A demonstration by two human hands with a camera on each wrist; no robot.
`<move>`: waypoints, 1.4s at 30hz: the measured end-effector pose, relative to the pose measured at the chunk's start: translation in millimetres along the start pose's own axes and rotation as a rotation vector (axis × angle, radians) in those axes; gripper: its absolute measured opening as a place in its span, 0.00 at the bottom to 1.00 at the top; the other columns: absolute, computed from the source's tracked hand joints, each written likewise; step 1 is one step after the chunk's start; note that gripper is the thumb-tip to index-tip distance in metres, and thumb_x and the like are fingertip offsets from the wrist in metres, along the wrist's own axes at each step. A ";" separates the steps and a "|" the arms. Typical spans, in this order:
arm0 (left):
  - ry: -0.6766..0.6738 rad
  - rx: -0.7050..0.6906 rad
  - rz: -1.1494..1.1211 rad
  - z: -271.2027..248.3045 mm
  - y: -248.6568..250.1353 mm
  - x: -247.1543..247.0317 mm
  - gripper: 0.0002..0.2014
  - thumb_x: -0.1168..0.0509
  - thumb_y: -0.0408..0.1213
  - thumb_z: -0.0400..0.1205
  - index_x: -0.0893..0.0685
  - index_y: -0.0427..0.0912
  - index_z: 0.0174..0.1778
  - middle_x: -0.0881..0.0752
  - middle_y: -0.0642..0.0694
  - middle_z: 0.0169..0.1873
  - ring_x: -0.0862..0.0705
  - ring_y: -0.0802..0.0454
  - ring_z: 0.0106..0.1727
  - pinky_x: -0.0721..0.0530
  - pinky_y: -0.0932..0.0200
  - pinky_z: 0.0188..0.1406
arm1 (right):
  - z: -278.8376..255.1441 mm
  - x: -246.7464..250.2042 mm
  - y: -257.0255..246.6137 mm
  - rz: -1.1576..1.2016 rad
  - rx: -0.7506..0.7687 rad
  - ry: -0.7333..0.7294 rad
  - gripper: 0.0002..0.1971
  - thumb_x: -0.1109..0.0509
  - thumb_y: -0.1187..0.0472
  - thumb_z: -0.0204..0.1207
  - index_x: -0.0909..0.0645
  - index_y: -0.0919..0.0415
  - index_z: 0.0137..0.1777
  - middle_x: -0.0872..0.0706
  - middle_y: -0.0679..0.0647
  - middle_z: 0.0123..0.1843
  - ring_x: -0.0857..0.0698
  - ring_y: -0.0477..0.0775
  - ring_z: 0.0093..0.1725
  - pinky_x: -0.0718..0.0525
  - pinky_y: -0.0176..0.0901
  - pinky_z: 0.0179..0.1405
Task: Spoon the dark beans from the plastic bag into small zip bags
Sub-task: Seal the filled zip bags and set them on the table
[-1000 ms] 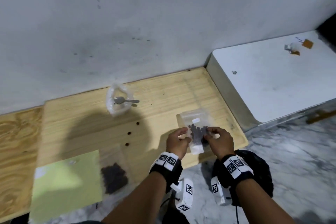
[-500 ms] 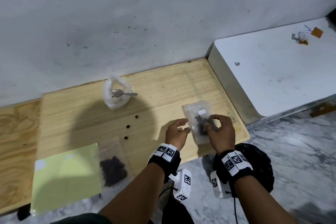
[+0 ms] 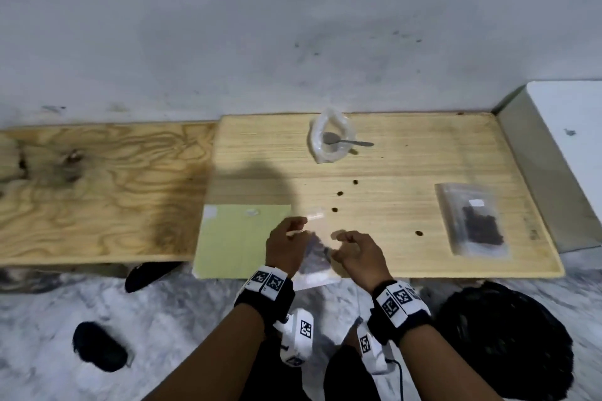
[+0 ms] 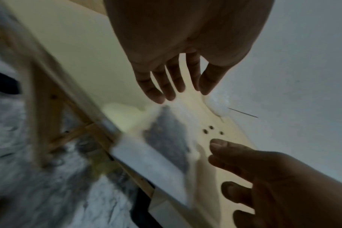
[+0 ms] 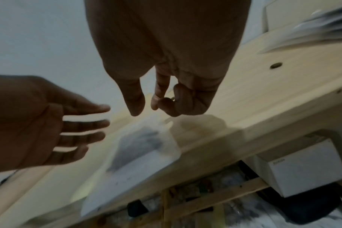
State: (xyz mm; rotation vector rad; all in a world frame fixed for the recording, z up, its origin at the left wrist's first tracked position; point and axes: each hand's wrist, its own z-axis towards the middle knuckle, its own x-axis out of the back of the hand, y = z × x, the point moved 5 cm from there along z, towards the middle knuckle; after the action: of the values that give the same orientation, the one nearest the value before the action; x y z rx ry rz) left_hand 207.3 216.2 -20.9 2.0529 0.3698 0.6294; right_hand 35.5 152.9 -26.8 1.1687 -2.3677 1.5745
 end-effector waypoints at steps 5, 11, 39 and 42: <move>-0.010 0.139 0.133 -0.9 -33.6 31.6 0.11 0.29 0.32 0.78 0.13 0.47 0.55 0.18 0.50 0.46 0.18 0.53 0.43 0.26 0.65 0.43 | 0.2 -26.9 -11.4 -0.108 -0.018 -0.008 0.15 0.24 0.62 0.72 0.13 0.58 0.59 0.12 0.52 0.50 0.14 0.49 0.48 0.20 0.31 0.43; -0.111 0.222 -0.047 6.1 -42.8 15.8 0.14 0.29 0.25 0.73 0.14 0.52 0.40 0.11 0.46 0.46 0.15 0.52 0.41 0.16 0.62 0.41 | 8.2 -35.2 -12.5 -0.135 -0.120 0.007 0.15 0.24 0.59 0.70 0.13 0.53 0.58 0.11 0.48 0.45 0.14 0.49 0.46 0.21 0.38 0.47; 0.210 0.070 -0.341 101.5 -25.6 196.9 0.15 0.35 0.16 0.76 0.13 0.33 0.54 0.14 0.38 0.38 0.23 0.51 0.29 0.21 0.64 0.23 | 81.9 -129.1 -88.5 -0.154 -0.064 -0.061 0.08 0.25 0.56 0.72 0.15 0.45 0.50 0.13 0.41 0.49 0.16 0.47 0.50 0.24 0.34 0.54; 0.220 0.062 -0.312 106.8 -27.5 202.8 0.17 0.34 0.17 0.75 0.12 0.39 0.54 0.13 0.38 0.43 0.22 0.49 0.34 0.22 0.61 0.30 | 85.3 -146.7 -100.0 -0.258 -0.041 -0.078 0.11 0.24 0.50 0.72 0.16 0.43 0.54 0.16 0.39 0.47 0.18 0.47 0.49 0.23 0.37 0.52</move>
State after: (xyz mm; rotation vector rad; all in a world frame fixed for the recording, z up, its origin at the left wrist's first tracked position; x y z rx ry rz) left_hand 434.5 255.3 -32.8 1.9333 0.8288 0.6573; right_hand 230.2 145.6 -55.6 1.4817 -2.1740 1.4152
